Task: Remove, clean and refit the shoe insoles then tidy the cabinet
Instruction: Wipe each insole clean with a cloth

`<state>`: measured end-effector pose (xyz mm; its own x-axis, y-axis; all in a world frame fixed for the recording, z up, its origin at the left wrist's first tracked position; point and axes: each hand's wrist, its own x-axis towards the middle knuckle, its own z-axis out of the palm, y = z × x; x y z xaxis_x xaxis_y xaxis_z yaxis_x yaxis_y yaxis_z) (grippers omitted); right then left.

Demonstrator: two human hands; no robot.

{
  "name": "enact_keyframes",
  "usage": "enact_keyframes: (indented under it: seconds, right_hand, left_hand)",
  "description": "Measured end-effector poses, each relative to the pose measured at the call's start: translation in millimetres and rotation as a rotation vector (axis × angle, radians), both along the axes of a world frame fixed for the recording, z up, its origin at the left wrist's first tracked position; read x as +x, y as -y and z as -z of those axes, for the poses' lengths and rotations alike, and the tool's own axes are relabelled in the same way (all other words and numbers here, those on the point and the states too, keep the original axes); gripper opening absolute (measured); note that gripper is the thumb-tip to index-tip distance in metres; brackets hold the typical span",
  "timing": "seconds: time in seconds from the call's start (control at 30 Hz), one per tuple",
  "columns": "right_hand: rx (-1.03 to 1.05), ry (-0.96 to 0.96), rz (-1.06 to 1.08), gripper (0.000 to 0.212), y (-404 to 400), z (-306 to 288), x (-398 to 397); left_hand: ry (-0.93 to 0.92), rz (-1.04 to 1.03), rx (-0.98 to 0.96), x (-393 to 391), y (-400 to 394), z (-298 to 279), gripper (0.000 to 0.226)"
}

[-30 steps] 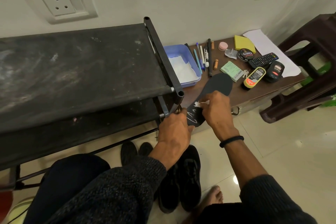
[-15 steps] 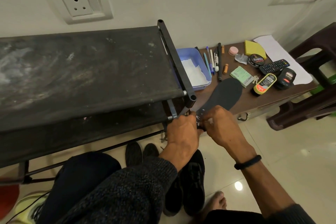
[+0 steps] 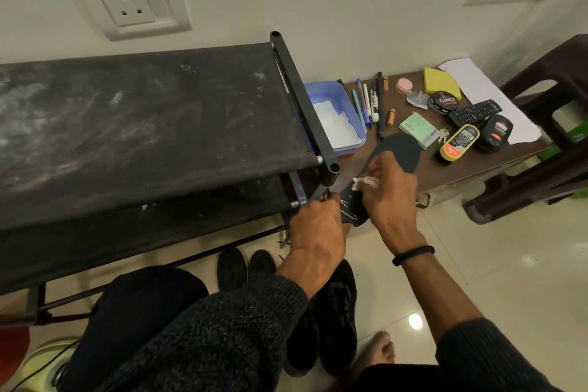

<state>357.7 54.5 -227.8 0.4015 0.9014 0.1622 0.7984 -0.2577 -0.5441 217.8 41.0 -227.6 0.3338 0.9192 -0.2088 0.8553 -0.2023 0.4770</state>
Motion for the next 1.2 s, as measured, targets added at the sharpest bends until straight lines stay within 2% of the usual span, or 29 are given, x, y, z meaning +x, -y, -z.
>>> enact_keyframes:
  seconds: [0.1,0.23,0.3,0.47,0.57,0.63,0.73,0.87,1.07,1.2]
  right_hand:
    - [-0.078,-0.005,-0.108,0.03,4,-3,-4]
    - [-0.311,0.059,-0.255,0.032,8,-16,-1]
    - [-0.352,0.034,-0.267,0.034,9,-18,3]
    - [-0.148,-0.006,-0.018,0.035,3,-8,19]
    - [-0.06,0.008,0.056,0.033,-1,-4,18]
    - [-0.051,0.034,0.033,0.03,-1,-1,8]
    - [-0.056,0.039,-0.072,0.03,-1,1,-3]
    - [-0.163,0.045,-0.22,0.032,6,-6,-7]
    - [-0.303,-0.028,-0.369,0.035,16,-15,-2]
    - [-0.195,-0.031,-0.244,0.034,15,-6,2]
  left_hand:
    - [0.03,-0.017,-0.016,1,-1,1,0.052]
    - [0.053,-0.023,-0.021,2,-2,1,0.046]
    - [0.055,-0.019,-0.028,2,-3,2,0.047]
    - [0.059,-0.015,-0.017,1,-2,3,0.057]
    - [0.092,-0.014,-0.029,1,-2,5,0.06]
    - [0.155,-0.038,-0.037,2,1,9,0.06]
    - [0.373,-0.163,-0.076,9,7,22,0.06]
    - [0.568,-0.331,-0.13,15,10,30,0.059]
    - [0.69,-0.341,-0.151,14,12,33,0.043]
    - [0.704,-0.323,-0.207,11,9,29,0.05]
